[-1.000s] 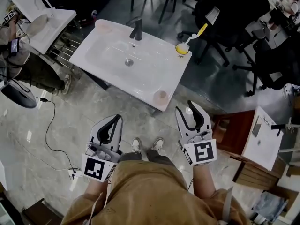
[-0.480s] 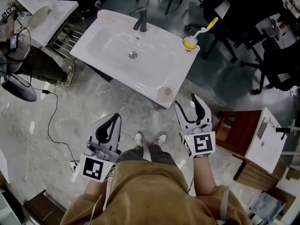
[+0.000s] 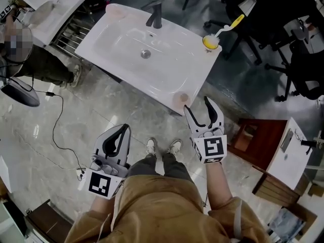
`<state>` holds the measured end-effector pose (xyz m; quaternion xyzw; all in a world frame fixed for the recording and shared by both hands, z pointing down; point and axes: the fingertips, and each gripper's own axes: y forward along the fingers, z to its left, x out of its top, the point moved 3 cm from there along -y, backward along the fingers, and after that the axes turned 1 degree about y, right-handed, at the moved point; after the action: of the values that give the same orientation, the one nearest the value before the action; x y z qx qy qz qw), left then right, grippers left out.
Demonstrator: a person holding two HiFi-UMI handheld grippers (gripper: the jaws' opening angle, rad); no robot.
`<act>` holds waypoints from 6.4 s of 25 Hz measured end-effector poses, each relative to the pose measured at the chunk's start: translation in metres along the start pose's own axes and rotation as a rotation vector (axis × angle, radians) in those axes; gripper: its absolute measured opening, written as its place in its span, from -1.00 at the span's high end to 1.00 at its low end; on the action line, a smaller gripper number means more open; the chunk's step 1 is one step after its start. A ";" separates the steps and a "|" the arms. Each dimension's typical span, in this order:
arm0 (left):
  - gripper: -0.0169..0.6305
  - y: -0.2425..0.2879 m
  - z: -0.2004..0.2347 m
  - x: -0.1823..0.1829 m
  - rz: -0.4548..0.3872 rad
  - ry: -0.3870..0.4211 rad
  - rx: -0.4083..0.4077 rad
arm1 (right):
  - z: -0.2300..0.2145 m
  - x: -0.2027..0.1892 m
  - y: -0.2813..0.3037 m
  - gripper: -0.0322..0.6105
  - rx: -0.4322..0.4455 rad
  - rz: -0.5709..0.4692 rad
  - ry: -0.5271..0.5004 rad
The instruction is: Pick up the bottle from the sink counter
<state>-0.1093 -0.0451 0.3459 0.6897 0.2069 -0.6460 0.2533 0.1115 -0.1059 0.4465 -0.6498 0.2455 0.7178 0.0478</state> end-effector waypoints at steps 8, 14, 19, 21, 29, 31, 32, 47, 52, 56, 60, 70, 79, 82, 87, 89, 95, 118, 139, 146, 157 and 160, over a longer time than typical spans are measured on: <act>0.94 -0.003 0.000 -0.019 0.044 -0.006 0.017 | 0.001 -0.032 0.023 -0.04 0.028 0.038 0.011; 0.94 -0.010 0.002 -0.033 0.081 -0.018 0.030 | 0.006 -0.052 0.040 -0.09 0.048 0.061 0.029; 0.94 -0.013 0.002 -0.040 0.093 -0.017 0.037 | 0.009 -0.068 0.054 -0.11 0.061 0.096 0.033; 0.94 -0.013 0.001 -0.041 0.102 -0.021 0.037 | 0.011 -0.074 0.060 -0.11 0.063 0.111 0.027; 0.94 -0.019 0.000 -0.046 0.108 -0.025 0.043 | 0.015 -0.087 0.072 -0.10 0.059 0.148 0.030; 0.94 -0.021 0.001 -0.047 0.113 -0.028 0.047 | 0.014 -0.088 0.073 -0.10 0.057 0.149 0.032; 0.94 -0.021 0.001 -0.048 0.114 -0.030 0.049 | 0.013 -0.087 0.074 -0.10 0.055 0.148 0.031; 0.94 -0.027 -0.001 -0.054 0.120 -0.041 0.067 | 0.015 -0.078 0.078 0.27 0.058 0.117 0.027; 0.94 -0.029 -0.002 -0.054 0.128 -0.046 0.073 | 0.014 -0.076 0.080 0.31 0.055 0.111 0.028; 0.94 -0.031 -0.002 -0.055 0.128 -0.048 0.079 | 0.013 -0.073 0.079 0.40 0.052 0.097 0.042; 0.94 -0.031 -0.002 -0.059 0.143 -0.051 0.082 | 0.011 -0.072 0.081 0.45 0.042 0.091 0.061; 0.94 -0.030 -0.001 -0.060 0.126 -0.059 0.082 | 0.011 -0.072 0.082 0.46 -0.017 0.068 0.082; 0.94 -0.032 0.003 -0.067 0.153 -0.060 0.089 | 0.009 -0.071 0.083 0.47 -0.019 0.059 0.093; 0.94 -0.028 0.001 -0.067 0.144 -0.061 0.081 | 0.006 -0.073 0.083 0.47 -0.021 0.063 0.100; 0.94 -0.028 0.003 -0.068 0.136 -0.058 0.078 | 0.002 -0.071 0.084 0.47 -0.024 0.069 0.111; 0.94 -0.026 0.004 -0.069 0.144 -0.059 0.078 | 0.001 -0.070 0.083 0.47 -0.025 0.067 0.111; 0.94 -0.017 0.003 -0.061 0.124 -0.058 0.065 | -0.004 -0.057 0.077 0.47 -0.024 0.052 0.109; 0.94 0.001 0.003 -0.020 0.001 -0.045 0.039 | -0.010 0.035 0.032 0.47 0.021 -0.049 0.090; 0.94 0.002 0.010 0.017 -0.104 -0.016 0.028 | 0.001 0.106 -0.041 0.47 0.039 -0.111 0.051; 0.94 0.005 0.009 0.028 -0.132 0.009 0.012 | 0.001 0.115 -0.059 0.47 0.011 -0.116 0.068; 0.94 0.005 0.009 0.045 -0.177 0.025 -0.008 | 0.001 0.132 -0.095 0.47 -0.029 -0.137 0.069; 0.94 0.005 0.009 0.046 -0.181 0.024 -0.013 | 0.000 0.136 -0.106 0.47 -0.047 -0.142 0.070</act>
<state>-0.1097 -0.0565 0.2997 0.6743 0.2755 -0.6566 0.1956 0.1320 -0.0472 0.2856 -0.6910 0.1833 0.6952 0.0746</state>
